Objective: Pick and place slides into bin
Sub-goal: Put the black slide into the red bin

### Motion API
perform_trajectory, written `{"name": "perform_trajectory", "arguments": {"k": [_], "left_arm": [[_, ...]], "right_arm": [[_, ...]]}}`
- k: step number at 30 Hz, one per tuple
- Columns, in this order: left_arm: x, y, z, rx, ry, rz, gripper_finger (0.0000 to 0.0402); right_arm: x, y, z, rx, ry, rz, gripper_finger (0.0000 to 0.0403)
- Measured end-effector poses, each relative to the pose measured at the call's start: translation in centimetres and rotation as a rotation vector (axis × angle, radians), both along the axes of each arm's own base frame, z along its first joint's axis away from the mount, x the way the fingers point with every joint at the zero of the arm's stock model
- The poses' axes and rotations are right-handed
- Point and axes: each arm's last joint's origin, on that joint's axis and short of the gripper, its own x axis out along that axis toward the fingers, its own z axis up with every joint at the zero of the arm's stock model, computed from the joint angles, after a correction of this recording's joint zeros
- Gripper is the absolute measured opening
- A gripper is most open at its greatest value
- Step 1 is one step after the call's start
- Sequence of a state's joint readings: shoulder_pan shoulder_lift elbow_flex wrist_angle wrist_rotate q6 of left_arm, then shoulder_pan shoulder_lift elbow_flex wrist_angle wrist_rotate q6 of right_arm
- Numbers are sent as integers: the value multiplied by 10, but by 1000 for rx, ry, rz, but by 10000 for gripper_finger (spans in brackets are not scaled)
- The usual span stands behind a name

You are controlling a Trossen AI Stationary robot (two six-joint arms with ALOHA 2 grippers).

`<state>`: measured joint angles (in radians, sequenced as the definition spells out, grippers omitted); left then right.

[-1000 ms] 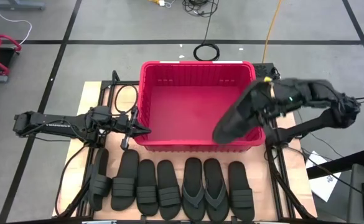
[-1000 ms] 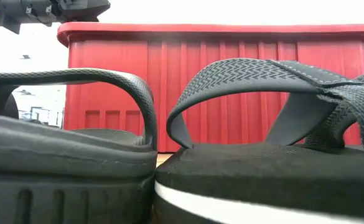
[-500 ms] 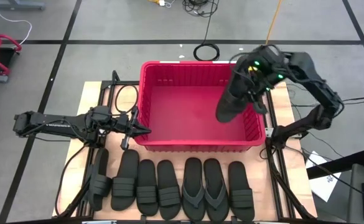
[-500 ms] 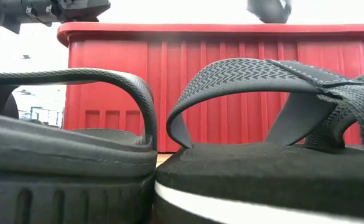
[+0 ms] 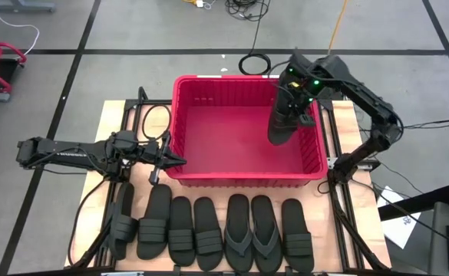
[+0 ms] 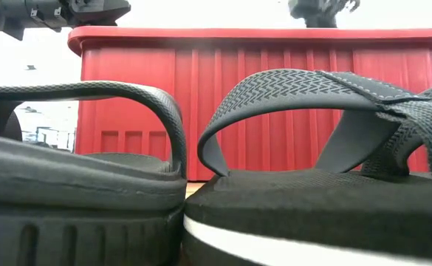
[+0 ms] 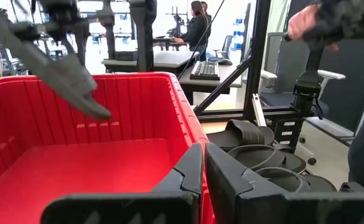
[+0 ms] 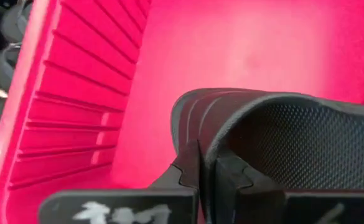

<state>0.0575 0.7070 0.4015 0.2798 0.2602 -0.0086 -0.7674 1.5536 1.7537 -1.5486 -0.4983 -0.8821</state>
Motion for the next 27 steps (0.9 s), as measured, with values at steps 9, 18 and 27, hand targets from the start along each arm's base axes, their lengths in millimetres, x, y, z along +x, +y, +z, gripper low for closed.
{"name": "perform_trajectory", "arguments": {"k": [9, 18, 27], "left_arm": [[0, 0, -1, -1, 7, 0, 21], [0, 0, -3, 12, 28, 0, 21], [0, 0, -3, 12, 29, 7, 21]], "right_arm": [[0, -10, -55, 148, 144, -3, 3], [3, -12, -86, 302, 184, 7, 3], [12, -25, -110, 363, 262, -43, 4]]}}
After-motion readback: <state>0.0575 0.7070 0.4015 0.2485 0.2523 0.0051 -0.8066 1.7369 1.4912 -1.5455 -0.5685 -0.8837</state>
